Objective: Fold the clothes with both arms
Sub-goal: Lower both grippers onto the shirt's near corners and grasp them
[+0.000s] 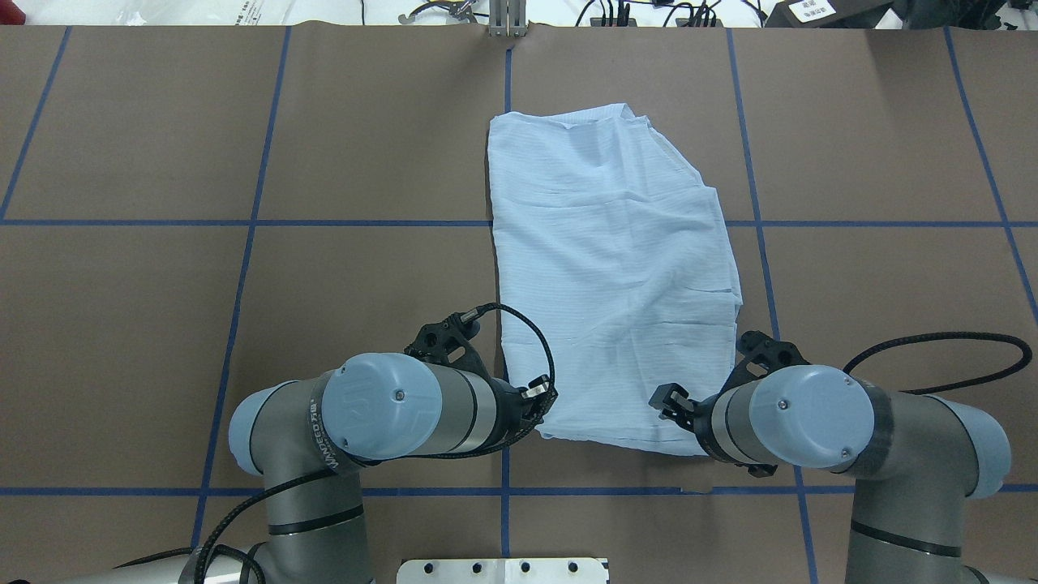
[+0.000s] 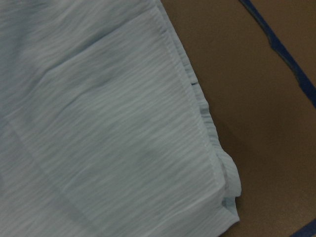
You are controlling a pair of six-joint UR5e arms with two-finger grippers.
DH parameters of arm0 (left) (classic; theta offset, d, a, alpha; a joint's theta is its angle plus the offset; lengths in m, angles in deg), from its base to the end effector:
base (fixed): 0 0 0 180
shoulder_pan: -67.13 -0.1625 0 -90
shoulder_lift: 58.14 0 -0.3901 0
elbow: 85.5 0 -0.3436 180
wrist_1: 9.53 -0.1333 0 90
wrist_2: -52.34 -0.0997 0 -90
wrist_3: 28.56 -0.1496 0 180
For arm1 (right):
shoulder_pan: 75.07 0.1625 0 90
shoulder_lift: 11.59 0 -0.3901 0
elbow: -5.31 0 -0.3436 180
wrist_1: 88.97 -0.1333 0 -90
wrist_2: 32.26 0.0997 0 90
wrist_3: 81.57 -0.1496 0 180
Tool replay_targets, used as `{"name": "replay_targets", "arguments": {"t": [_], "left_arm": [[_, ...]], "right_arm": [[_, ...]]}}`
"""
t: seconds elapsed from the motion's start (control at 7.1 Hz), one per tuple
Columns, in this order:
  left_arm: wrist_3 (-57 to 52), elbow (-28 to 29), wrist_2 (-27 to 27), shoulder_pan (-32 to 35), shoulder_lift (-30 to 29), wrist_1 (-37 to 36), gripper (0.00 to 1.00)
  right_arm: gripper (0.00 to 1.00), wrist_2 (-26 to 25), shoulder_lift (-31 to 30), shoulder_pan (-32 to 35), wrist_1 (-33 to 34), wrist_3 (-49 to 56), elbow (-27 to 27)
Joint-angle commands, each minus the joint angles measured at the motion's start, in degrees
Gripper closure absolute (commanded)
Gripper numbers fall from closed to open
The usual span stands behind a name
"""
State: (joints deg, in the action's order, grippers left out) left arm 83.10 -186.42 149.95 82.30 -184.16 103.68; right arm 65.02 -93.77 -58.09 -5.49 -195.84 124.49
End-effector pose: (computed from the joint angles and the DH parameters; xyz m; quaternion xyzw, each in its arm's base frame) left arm 0.5854 -0.2763 0.1835 -0.0867 0.5694 -0.2218 0.7868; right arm -0.4467 -0.2560 0.3811 -0.0824 -0.3655 0.3045 0.8758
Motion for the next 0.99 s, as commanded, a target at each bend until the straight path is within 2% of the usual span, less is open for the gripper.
{"name": "replay_targets", "arguments": {"t": [0.0, 0.42, 0.84], "left_arm": [[-0.13, 0.02, -0.05, 0.21, -0.02, 0.0, 1.0], [-0.13, 0.11, -0.14, 0.21, -0.02, 0.0, 1.0], [-0.13, 0.28, -0.14, 0.21, -0.02, 0.0, 1.0]], "right_arm": [[0.0, -1.65, -0.09, -0.89, -0.42, -1.92, -1.93], [0.0, -2.63, 0.27, -2.57, -0.51, -1.92, -4.92], [0.0, -2.63, 0.35, -2.75, -0.51, -2.0, -5.37]]}}
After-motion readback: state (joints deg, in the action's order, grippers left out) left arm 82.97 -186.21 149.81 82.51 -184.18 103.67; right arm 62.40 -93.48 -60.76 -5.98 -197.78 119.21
